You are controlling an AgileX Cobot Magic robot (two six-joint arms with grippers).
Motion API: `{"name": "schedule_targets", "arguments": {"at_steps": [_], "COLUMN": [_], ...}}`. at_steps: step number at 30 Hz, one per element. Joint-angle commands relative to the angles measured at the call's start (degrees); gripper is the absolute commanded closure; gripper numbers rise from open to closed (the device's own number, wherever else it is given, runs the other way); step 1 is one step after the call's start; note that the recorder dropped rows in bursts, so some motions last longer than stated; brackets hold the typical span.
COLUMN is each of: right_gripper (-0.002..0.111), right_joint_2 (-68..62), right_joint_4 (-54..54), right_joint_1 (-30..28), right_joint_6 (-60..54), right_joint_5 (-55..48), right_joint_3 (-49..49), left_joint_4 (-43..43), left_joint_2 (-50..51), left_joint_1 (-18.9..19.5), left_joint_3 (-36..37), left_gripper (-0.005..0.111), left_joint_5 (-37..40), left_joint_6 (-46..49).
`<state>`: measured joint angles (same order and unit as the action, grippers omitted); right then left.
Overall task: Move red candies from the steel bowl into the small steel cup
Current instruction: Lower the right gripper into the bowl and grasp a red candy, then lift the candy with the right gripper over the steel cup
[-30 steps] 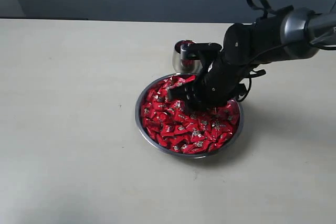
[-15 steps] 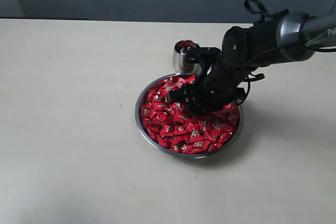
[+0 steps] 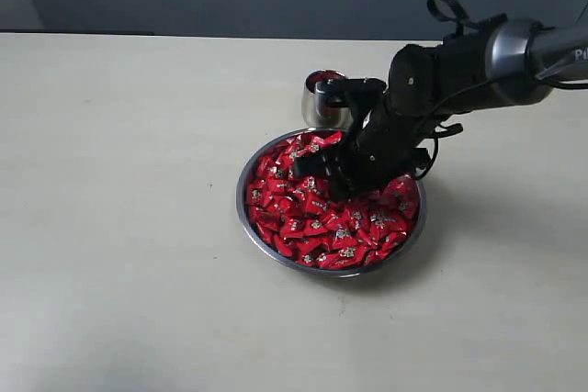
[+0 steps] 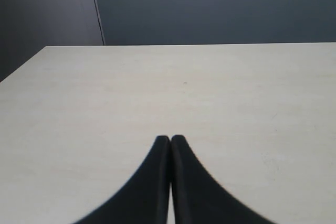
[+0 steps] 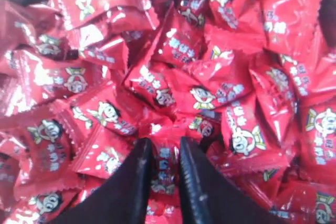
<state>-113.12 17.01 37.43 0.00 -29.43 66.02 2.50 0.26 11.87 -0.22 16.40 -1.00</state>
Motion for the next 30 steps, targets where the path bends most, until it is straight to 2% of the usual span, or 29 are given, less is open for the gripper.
{"name": "schedule_targets", "arguments": {"at_steps": [1, 8, 15, 19, 24, 30], "right_gripper": [0.109, 0.109, 0.109, 0.109, 0.109, 0.109], "right_joint_2": [1.88, 2.18, 3.94, 6.16, 5.68, 1.39], "right_joint_4": [-1.13, -5.62, -14.41, -15.41, -15.41, -14.69], "right_joint_1": [-0.12, -0.12, -0.81, -4.55, -8.94, -10.04], "right_joint_6": [-0.39, -0.39, 3.29, 4.08, 2.89, -1.41], "right_joint_5": [-2.04, -7.20, -5.06, -2.99, -5.46, -7.49], "right_joint_3": [3.61, 8.71, 9.67, 10.52, 16.82, 25.99], "left_joint_4": [0.07, 0.07, 0.07, 0.07, 0.07, 0.07], "left_joint_2": [-0.26, -0.26, -0.26, -0.26, -0.26, -0.26], "left_joint_1": [0.05, 0.05, 0.05, 0.05, 0.05, 0.05], "left_joint_3": [0.22, 0.22, 0.22, 0.22, 0.22, 0.22], "left_gripper": [0.106, 0.106, 0.106, 0.106, 0.106, 0.106], "left_joint_5": [-0.10, -0.10, -0.10, -0.10, -0.10, -0.10], "left_joint_6": [-0.15, -0.15, -0.15, -0.15, -0.15, -0.15]}}
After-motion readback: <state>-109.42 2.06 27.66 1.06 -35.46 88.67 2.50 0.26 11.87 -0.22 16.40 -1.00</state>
